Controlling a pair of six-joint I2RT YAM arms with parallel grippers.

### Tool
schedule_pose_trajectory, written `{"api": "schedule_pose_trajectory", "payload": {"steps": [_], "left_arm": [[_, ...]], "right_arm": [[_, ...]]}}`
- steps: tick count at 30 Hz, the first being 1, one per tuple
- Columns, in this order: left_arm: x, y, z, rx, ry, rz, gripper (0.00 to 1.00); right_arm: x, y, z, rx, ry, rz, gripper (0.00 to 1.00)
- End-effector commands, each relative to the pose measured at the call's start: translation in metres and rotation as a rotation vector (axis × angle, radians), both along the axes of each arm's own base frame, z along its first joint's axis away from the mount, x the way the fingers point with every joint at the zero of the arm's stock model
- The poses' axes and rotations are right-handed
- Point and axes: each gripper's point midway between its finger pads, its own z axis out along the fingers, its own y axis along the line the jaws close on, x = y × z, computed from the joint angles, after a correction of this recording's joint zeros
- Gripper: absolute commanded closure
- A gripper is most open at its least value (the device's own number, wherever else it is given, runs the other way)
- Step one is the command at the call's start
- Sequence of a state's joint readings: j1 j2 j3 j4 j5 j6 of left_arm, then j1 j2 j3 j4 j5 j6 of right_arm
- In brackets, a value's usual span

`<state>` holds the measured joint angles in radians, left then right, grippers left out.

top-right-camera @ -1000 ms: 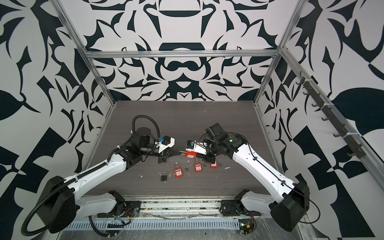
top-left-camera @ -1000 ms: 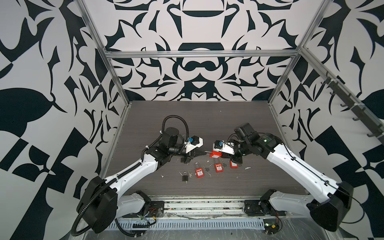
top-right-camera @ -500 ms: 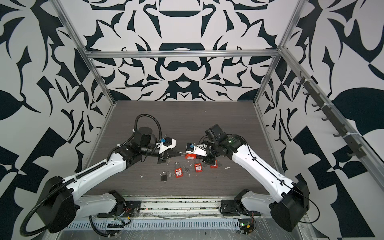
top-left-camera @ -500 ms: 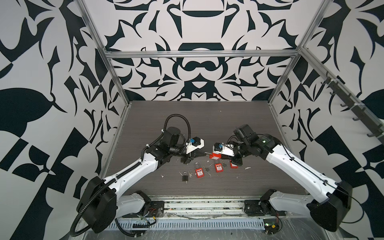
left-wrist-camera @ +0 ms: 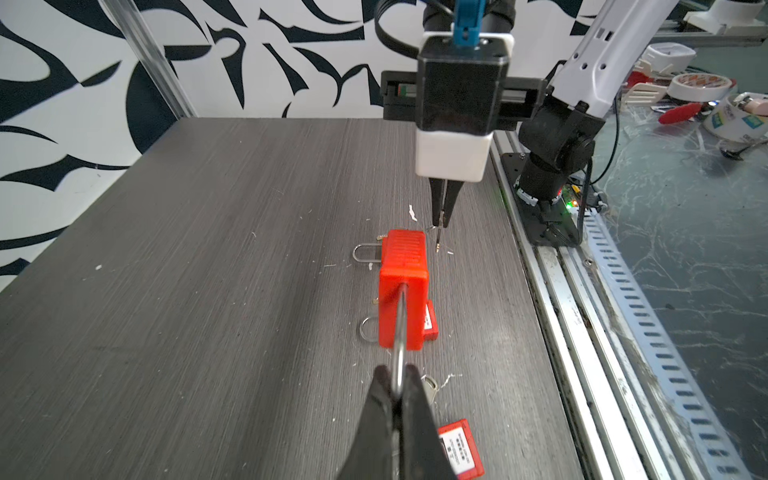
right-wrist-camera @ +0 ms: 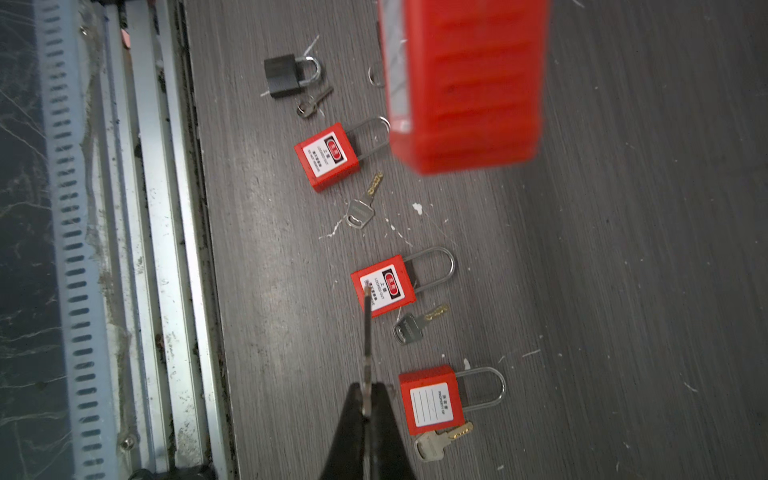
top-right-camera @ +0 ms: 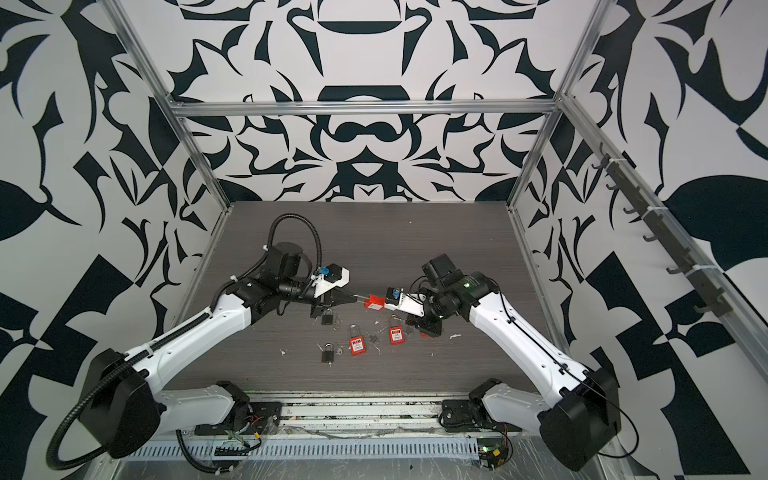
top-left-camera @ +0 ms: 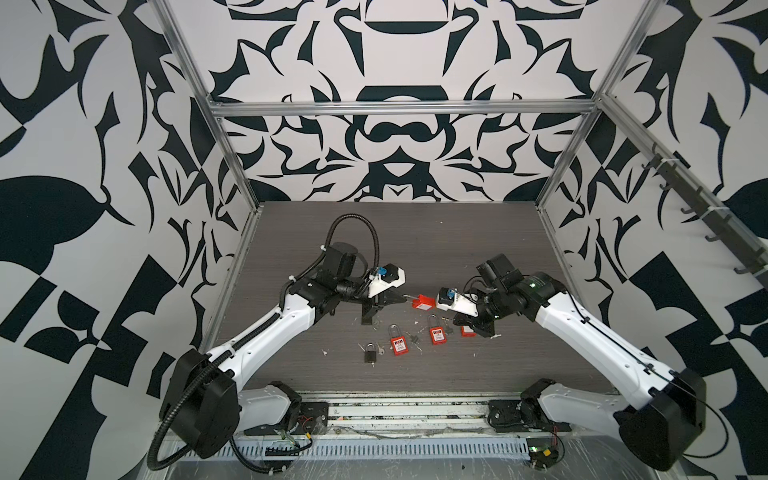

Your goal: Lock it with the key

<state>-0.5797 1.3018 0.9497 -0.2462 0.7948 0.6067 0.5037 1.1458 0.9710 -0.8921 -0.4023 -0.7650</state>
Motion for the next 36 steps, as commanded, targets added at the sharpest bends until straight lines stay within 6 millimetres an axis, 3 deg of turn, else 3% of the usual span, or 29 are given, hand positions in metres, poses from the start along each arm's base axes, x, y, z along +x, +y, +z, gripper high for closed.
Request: {"api": "schedule_pose_trajectory", "payload": {"steps": [1,6,9,15,24,28,32,36], "left_arm": [[0.002,0.011,-0.010,0.105,0.066,-0.034,1.00],[0.019,0.030,-0.038,0.391,0.142,-0.027,1.00],[0.027,0.040,-0.052,0.535,0.188,-0.033,1.00],[0.031,0.045,-0.070,0.649,0.294,-0.057,1.00],[0.035,0.048,-0.097,0.759,0.379,-0.079,1.00],[0.033,0.045,-0.106,0.787,0.391,-0.111,1.00],[0.035,0.041,-0.112,0.799,0.407,-0.129,1.00],[0.037,0.039,-0.119,0.816,0.421,-0.148,1.00]], "right_arm": [[0.019,-0.001,0.011,0.018,-0.084,-0.096,1.00],[0.055,-0.010,0.015,0.007,-0.139,-0.333,1.00],[0.065,-0.009,0.019,0.037,-0.140,-0.417,1.00],[0.076,0.001,0.019,0.108,-0.112,-0.481,1.00],[0.082,0.008,-0.001,0.148,0.049,-0.663,1.00],[0.075,0.014,-0.010,0.176,0.095,-0.683,1.00],[0.068,0.022,-0.011,0.205,0.094,-0.664,1.00],[0.072,0.023,-0.005,0.234,0.039,-0.712,1.00]]}}
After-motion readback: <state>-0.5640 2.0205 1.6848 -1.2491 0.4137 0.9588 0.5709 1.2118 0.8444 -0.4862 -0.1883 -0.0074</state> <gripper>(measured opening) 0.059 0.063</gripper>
